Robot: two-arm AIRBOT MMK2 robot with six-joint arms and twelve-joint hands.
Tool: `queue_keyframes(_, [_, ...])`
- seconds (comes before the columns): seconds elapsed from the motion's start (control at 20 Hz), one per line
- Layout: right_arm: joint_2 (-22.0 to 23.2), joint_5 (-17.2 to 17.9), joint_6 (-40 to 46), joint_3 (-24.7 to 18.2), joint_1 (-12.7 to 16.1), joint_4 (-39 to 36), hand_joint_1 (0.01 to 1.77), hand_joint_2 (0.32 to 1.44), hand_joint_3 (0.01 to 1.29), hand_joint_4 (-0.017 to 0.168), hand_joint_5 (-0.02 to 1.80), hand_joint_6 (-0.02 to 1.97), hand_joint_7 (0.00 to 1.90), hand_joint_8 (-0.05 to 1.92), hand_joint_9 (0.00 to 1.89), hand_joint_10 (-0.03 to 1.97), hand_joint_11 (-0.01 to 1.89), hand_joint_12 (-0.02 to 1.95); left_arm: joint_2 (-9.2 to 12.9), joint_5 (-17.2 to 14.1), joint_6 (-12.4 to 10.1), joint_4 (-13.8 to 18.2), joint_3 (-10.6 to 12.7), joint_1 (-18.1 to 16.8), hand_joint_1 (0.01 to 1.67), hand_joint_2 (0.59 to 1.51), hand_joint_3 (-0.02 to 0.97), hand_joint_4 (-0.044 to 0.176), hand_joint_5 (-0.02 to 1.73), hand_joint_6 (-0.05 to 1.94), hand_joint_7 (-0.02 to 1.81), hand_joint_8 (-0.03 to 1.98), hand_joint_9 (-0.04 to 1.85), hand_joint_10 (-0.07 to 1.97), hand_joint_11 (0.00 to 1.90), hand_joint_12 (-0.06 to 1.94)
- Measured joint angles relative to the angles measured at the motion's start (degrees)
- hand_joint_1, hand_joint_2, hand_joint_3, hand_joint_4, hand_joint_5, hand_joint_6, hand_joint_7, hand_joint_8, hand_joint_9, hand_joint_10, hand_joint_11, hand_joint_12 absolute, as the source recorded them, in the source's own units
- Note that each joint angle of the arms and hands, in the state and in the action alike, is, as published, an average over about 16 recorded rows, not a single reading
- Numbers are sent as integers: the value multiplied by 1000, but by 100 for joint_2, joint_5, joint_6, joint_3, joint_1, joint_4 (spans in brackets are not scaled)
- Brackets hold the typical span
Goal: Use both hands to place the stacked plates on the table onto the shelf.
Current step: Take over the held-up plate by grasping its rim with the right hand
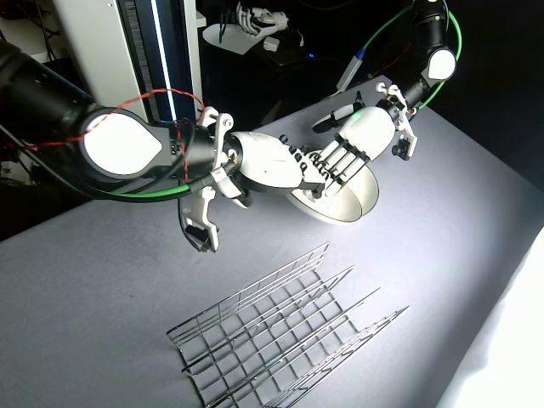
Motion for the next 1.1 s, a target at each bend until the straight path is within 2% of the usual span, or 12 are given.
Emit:
queue_keyframes(0.4, [-544, -239, -20, 315, -15, 19, 1468, 945, 16, 4, 76, 22, 21, 12, 51, 16, 21, 834, -14, -20, -50, -9, 36, 0, 18, 1044, 22, -8, -7, -23, -12, -25, -7, -16, 23, 14])
queue_keyframes(0.85, [-958, -415, -82, 586, -6, 41, 1429, 971, 15, 0, 96, 19, 42, 12, 78, 16, 14, 875, -17, -29, -64, -12, 50, 0, 18, 1044, 21, -8, -7, -23, -12, -25, -4, -19, 21, 14])
queue_keyframes(1.1, [-1076, -443, -110, 689, 21, 85, 1418, 991, 15, -1, 171, 11, 153, 15, 174, 46, 21, 1051, -13, -30, -65, -8, 50, 0, 18, 1045, 21, -8, -8, -23, -12, -25, -2, -22, 20, 14])
